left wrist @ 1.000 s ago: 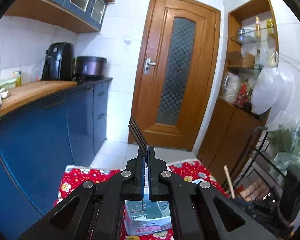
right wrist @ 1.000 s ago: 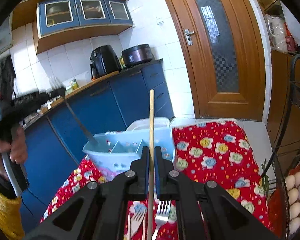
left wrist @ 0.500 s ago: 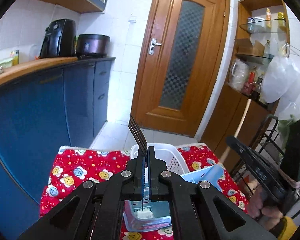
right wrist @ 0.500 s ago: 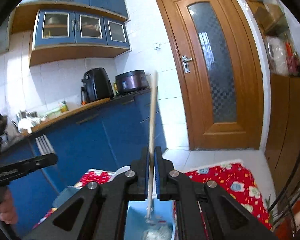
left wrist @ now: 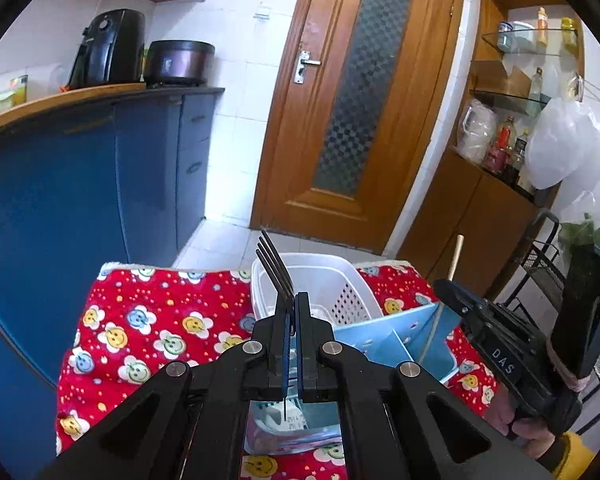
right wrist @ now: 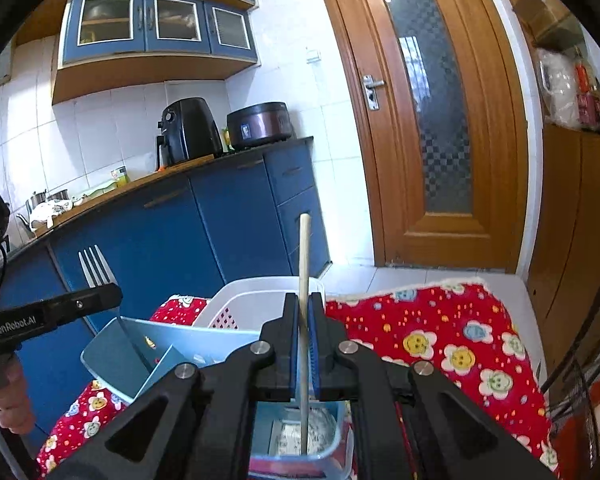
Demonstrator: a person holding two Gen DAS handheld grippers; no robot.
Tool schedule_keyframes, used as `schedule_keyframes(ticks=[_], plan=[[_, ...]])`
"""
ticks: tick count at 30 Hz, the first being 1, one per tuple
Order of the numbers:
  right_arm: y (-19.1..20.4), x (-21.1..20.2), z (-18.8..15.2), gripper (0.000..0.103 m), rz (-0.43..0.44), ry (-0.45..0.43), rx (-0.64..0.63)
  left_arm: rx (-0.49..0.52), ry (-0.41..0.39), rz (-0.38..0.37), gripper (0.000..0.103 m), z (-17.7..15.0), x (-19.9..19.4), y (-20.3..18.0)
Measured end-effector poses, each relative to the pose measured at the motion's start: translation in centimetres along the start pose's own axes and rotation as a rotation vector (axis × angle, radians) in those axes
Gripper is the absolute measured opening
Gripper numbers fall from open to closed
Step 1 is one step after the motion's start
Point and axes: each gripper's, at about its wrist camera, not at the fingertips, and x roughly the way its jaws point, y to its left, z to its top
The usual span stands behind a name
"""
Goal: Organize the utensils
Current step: 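Lift the chopstick and fork and lower both into the blue Box holder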
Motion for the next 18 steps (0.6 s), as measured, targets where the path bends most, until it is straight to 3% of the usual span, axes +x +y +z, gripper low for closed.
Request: schedule_keyframes(ticks=[2, 4, 9, 11, 13, 18], plan=[[-0.2, -0.4, -0.1, 0.011, -0.004, -0.002, 0.005, 0.007, 0.003, 0.012, 0.002, -0.3, 0.0, -0.2], [-0.4, -0.7, 0.0, 0.03, 0.0, 0.001, 0.016, 0.006, 0.01, 0.019, 0.002, -0.5, 0.0, -0.2], [-0.9, -1.9, 0.2, 0.038, 0.006, -0.016, 0.036, 0.008, 0.015, 0.047, 0.011, -0.7, -0.4, -0.1], [-1.0, -2.5, 0.4, 0.04, 0.004, -0.025, 0.043, 0.009, 0.011, 0.058, 0.02, -0.7, -0.7, -0.1], [-1.1, -2.8, 0.5, 0.041, 0.003, -0.03, 0.053, 0.004, 0.0, 0.059, 0.039, -0.8, -1.3, 0.0], [-1.3, -4.3, 0.3, 0.042, 0.001, -0.025, 0.077, 0.016, -0.028, 0.05, 0.045, -0.8, -2.8, -0.4]])
